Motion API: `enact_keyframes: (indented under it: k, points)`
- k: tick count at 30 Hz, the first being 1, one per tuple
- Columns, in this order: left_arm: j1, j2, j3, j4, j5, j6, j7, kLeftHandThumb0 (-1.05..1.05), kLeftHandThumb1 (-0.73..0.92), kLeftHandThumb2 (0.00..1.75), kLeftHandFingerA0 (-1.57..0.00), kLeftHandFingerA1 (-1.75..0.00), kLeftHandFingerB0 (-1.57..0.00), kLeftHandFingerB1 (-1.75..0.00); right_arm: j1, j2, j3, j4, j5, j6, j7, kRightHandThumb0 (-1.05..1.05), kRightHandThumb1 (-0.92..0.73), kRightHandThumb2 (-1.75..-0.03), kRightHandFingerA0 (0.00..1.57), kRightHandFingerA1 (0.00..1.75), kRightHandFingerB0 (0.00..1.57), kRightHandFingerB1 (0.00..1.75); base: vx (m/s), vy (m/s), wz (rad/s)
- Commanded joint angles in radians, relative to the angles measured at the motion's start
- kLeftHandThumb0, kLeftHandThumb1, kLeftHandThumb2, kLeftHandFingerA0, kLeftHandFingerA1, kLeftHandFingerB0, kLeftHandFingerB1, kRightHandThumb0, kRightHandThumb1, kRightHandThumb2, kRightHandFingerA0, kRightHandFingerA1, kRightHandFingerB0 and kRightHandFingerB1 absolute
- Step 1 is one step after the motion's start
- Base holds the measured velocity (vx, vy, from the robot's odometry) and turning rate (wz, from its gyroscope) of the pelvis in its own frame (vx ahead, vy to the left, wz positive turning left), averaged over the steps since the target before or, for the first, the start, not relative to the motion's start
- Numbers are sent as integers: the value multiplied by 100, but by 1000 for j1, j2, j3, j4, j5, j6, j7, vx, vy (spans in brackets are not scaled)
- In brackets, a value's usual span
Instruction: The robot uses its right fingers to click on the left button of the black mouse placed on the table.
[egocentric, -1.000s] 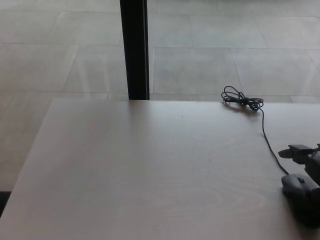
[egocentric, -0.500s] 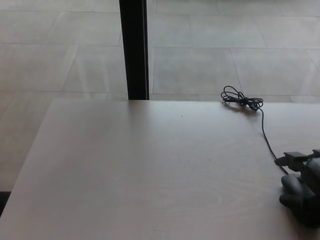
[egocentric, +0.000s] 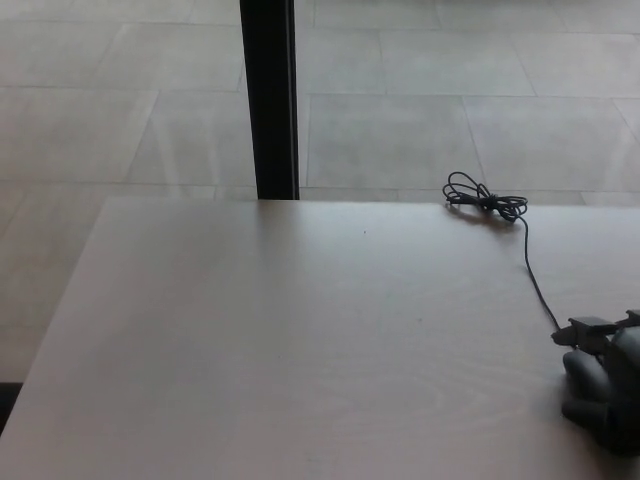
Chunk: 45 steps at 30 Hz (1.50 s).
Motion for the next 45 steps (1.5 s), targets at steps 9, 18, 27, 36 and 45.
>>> enact_keyframes:
  k: [9,18,27,36,45]
  points:
    - [6,11,-4,-6,-11,-8,-11,-88,92,73,-68,-54,-58,-46,3,5,-1,36,-27,-1,-13,-77,-85,-66,33,47,41,35,0,0,0]
    - [5,10,-3,-4,-15,-9,-15,-88,92,75,-68,-54,-56,-46,-17,26,19,78,-43,-11,-33,-77,-86,-66,33,53,41,35,0,0,0]
    - [-3,9,8,9,-32,-5,-15,-89,92,73,-69,-52,-58,-44,-15,-5,16,145,-36,-22,-24,-76,-88,-67,29,48,37,33,0,0,0]
    - [-9,13,4,3,-35,-10,-28,-87,75,113,-63,-62,-53,-55,1,-42,0,198,-33,-38,-76,-79,-73,-111,23,54,34,50,0,0,0]
    - [-21,16,6,7,-42,-11,-35,-94,92,77,-67,-54,-53,-42,66,-28,59,171,-59,-69,-61,-79,-89,-67,28,44,37,32,0,0,0]
